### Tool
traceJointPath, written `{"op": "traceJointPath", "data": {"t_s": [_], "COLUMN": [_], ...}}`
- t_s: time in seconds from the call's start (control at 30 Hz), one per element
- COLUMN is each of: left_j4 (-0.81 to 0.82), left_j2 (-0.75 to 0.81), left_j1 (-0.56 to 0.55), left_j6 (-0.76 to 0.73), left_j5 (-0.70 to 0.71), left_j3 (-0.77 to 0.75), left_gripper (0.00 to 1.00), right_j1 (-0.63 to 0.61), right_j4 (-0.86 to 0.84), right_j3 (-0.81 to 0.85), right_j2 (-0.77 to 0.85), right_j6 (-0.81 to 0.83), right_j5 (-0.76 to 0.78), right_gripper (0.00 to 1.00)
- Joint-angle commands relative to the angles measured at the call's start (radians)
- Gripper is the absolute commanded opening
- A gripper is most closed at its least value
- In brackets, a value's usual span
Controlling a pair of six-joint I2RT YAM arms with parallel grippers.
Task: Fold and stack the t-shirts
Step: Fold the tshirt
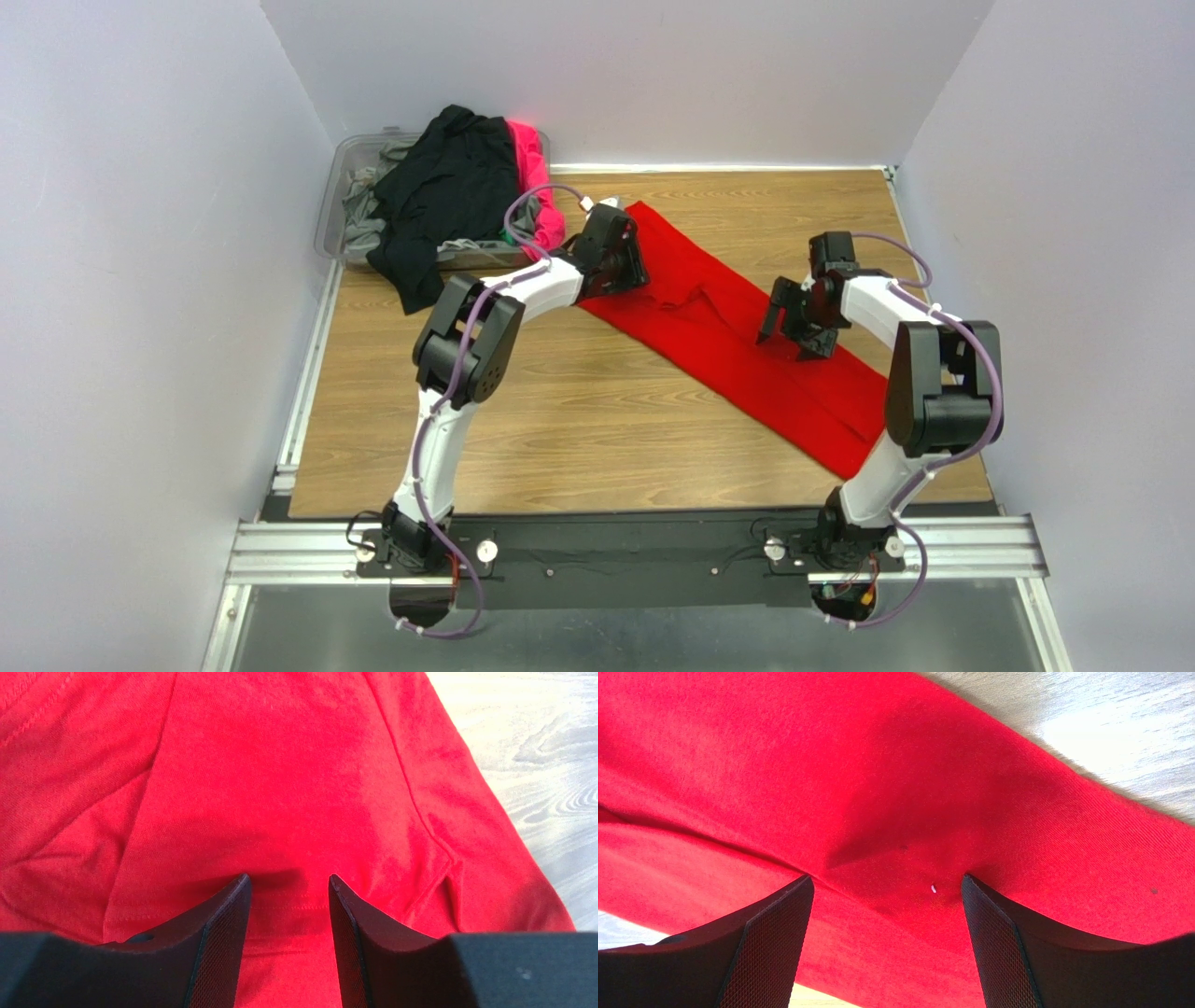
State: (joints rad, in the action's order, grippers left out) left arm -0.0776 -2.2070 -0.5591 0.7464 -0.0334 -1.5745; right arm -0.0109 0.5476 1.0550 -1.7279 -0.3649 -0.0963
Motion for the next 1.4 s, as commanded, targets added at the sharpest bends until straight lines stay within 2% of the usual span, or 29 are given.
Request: {"op": "traceJointPath", "data": {"t_s": [0.0, 0.13, 0.3, 0.43, 0.57, 0.97, 1.37], "left_j4": [-0.007, -0.011, -0.097, -0.089, -0.158, -0.179, -0.172], "left_j2": [-0.085, -0.123, -0.210, -0.209, -0.244, -0.255, -0.132], "left_j1": [0.011, 0.037, 0.065, 0.065, 0.067, 0.067, 0.057], "left_j6": [-0.070, -0.116, -0.200, -0.283, -0.321, -0.314, -0.285], "left_j5": [-0.029, -0.052, -0.103, -0.157, -0.168, -0.166, -0.114], "left_j3": [-0.047, -0.093, -0.248, -0.243, -0.315, -0.349, -0.335], "left_gripper": [0.53, 0.53, 0.53, 0.53, 0.53, 0.53, 0.53], "right_j1": [0.006, 0.006, 0.005, 0.002, -0.030, -0.147, -0.172], "right_j4": [0.015, 0.032, 0.044, 0.054, 0.063, 0.064, 0.175], "right_j3": [-0.036, -0.069, -0.101, -0.118, -0.133, -0.179, -0.167], "right_j2": [-0.070, -0.067, -0.064, -0.064, -0.059, -0.035, 0.131], "right_j6": [-0.014, -0.045, -0.080, -0.091, -0.094, -0.143, -0.172], "right_j5": [-0.055, -0.100, -0.164, -0.200, -0.207, -0.206, -0.046], "right_gripper": [0.84, 0.84, 0.84, 0.84, 0.84, 0.84, 0.84]}}
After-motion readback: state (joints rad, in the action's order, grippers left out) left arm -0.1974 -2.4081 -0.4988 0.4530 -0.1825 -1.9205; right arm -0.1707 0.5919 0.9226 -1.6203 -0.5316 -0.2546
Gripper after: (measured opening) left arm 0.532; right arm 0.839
